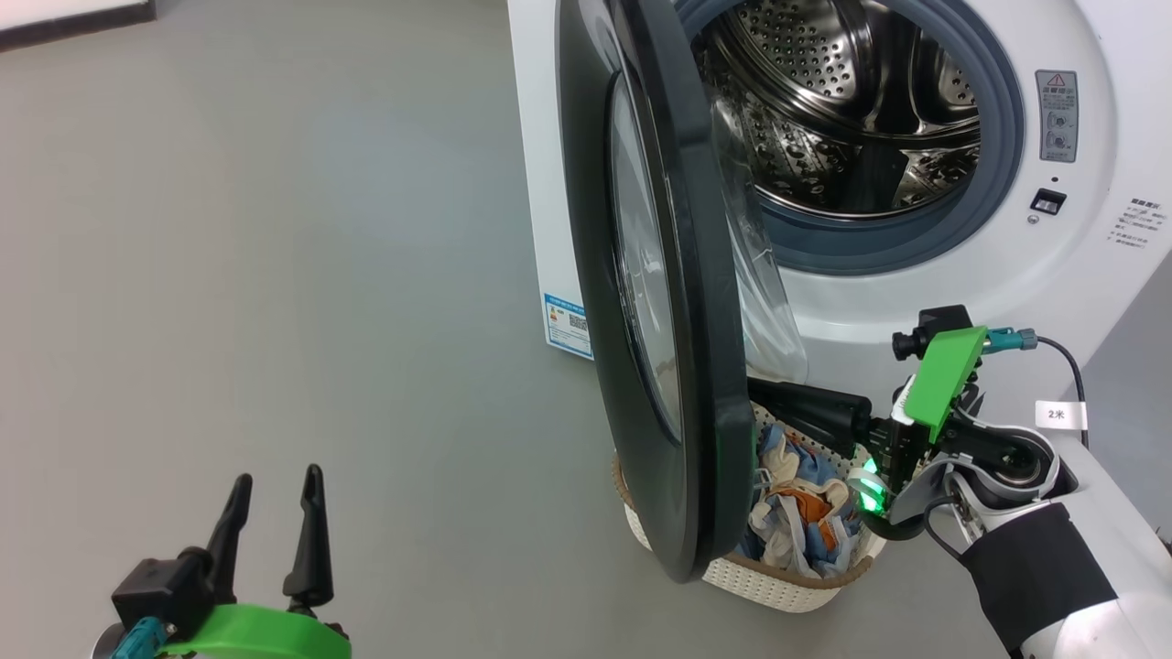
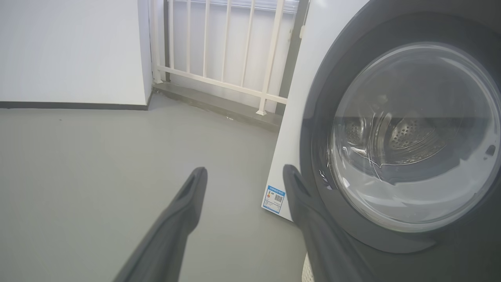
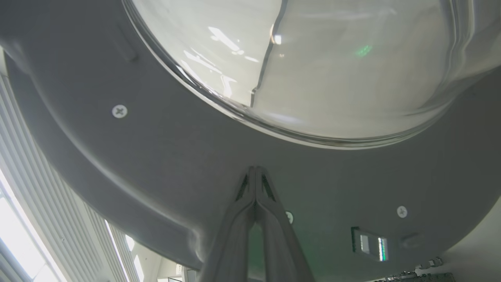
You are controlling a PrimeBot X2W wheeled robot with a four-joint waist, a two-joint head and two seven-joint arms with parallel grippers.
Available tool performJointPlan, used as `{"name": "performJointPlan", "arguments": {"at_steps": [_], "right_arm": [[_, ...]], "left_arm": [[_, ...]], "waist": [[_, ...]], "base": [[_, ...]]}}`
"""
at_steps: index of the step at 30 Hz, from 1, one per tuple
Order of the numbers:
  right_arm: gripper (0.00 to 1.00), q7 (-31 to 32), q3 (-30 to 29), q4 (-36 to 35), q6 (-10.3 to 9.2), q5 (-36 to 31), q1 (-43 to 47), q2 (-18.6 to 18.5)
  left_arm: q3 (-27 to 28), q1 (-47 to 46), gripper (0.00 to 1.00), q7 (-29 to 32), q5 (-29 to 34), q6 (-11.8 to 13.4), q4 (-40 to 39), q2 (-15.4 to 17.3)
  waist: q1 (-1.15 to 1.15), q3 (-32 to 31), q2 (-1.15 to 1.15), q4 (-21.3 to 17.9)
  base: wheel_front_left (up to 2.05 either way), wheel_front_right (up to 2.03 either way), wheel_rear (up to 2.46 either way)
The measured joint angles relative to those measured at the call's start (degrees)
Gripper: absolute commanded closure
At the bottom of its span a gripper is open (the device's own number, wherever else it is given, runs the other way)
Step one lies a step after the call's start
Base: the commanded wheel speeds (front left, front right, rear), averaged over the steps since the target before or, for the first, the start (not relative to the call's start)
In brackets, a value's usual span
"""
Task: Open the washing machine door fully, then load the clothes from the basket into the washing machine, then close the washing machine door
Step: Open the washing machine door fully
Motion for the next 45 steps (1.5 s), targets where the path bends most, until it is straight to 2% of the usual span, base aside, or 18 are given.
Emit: {"name": "performJointPlan", "arguments": {"at_steps": [17, 19, 20, 21, 22, 26, 36, 45], "right_arm": [[0.98, -0.5, -2.8, -0.9, 0.00, -1.4, 0.0, 0.2], [0.69, -2.2, -3.3, -2.3, 0.00, -2.1, 0.1, 0.1], [0.48, -2.9, -3.4, -3.1, 0.00, -2.5, 0.2, 0.1], [0.07, -3.6, -3.5, -4.0, 0.00, -3.5, 0.3, 0.1], [0.00, -4.0, -3.6, -4.7, 0.00, -4.2, 0.6, 0.1], [0.00, -5.6, -4.3, -7.2, 0.00, -5.0, 1.9, -0.2], [0.00, -16.7, -5.0, -23.8, 0.00, -13.2, 8.4, -3.3], [0.00, -29.3, -3.1, -30.3, 0.00, -22.3, 13.0, -6.3]], "left_arm": [[-1.4, 0.1, 0.00, 1.2, -0.1, 0.2, -0.6, 0.4], [-1.5, 0.2, 0.00, 1.3, -0.1, 0.2, -0.6, 0.5], [-1.6, 0.2, 0.00, 1.3, -0.3, 0.2, -0.6, 0.6], [-1.6, 0.2, 0.00, 1.3, -0.5, 0.2, -0.6, 0.8], [-1.6, 0.2, 0.00, 1.3, -0.6, 0.2, -0.6, 0.9], [-1.6, 0.2, 0.00, 1.3, -1.0, 0.2, -0.6, 0.9], [-1.6, 1.1, 0.00, 1.3, -1.5, 0.2, -0.6, 1.6], [-1.9, 1.1, 0.00, 1.2, -1.9, 0.3, -1.3, 1.5]], "waist": [[0.00, -1.6, 0.00, -1.1], [0.00, -2.0, 0.00, -1.6], [0.00, -2.1, 0.00, -1.9], [0.00, -2.2, 0.00, -2.3], [0.00, -2.3, 0.00, -2.8], [0.00, -2.3, 0.00, -4.4], [0.00, -2.4, 0.00, -11.3], [0.00, -2.3, 0.00, -17.7]], "base": [[0.00, 0.00, 0.00], [0.00, 0.00, 0.00], [0.00, 0.00, 0.00], [0.00, 0.00, 0.00], [0.00, 0.00, 0.00], [0.00, 0.00, 0.00], [0.00, 0.00, 0.00], [0.00, 0.00, 0.00]]}}
